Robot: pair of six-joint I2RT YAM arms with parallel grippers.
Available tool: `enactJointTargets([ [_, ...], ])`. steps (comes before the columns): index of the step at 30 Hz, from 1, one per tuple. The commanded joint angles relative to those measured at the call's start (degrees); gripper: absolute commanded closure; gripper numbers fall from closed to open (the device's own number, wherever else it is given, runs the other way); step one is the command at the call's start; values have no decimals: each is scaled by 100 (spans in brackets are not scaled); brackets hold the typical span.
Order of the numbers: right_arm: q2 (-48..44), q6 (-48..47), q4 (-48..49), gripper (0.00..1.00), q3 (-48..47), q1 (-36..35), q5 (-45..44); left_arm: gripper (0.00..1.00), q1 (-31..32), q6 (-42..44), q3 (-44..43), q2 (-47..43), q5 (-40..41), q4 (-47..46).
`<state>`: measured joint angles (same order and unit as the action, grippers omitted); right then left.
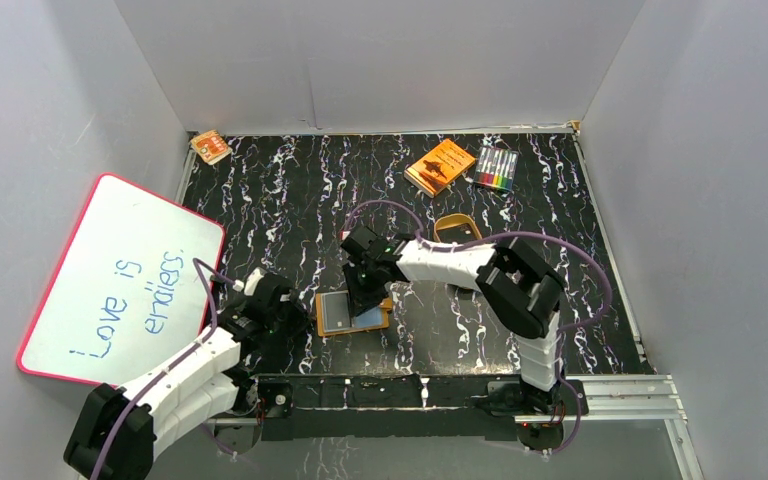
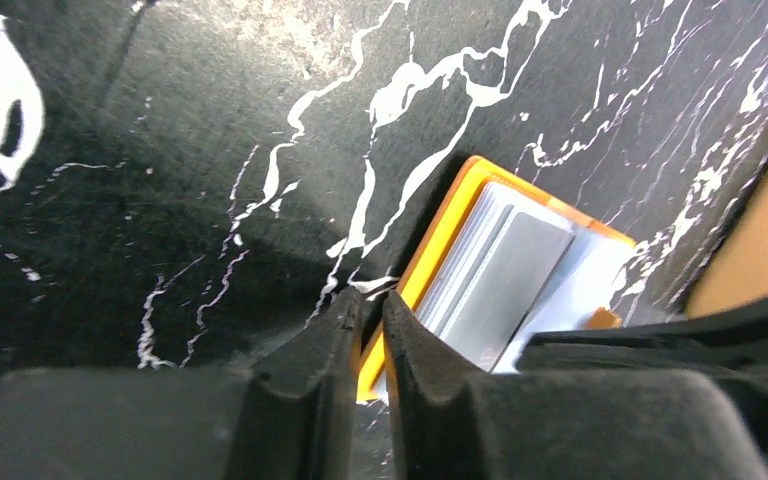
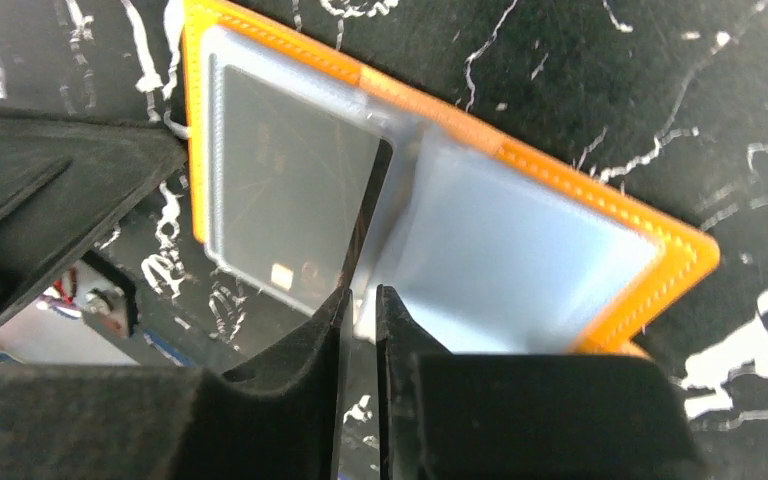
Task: Put the credit cards into the card holder
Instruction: Insert the credit card into the card holder, then pick up the credit card from the storage box.
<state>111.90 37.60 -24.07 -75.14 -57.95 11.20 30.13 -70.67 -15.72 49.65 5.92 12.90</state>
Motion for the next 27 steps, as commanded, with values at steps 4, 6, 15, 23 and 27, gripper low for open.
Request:
enactJointTargets([
  [4,-1459,-11,-393,63,299,193,-440,67,19,282,-447,-230,568,1365],
  [6,-1862,-36,-520,61,422,372,-617,58,19,382,-632,-271,654,1530],
  [15,-4661,881,1270,25,2876,2481,-1453,20,10,932,-1319,-655,1377,1956],
  [23,-4674,2202,1957,26,3628,3409,-1832,18,11,1014,-1419,-686,1617,1895],
  [27,-4386,2579,2339,24,3790,3638,-1990,18,11,1009,-1402,-547,1588,1907],
])
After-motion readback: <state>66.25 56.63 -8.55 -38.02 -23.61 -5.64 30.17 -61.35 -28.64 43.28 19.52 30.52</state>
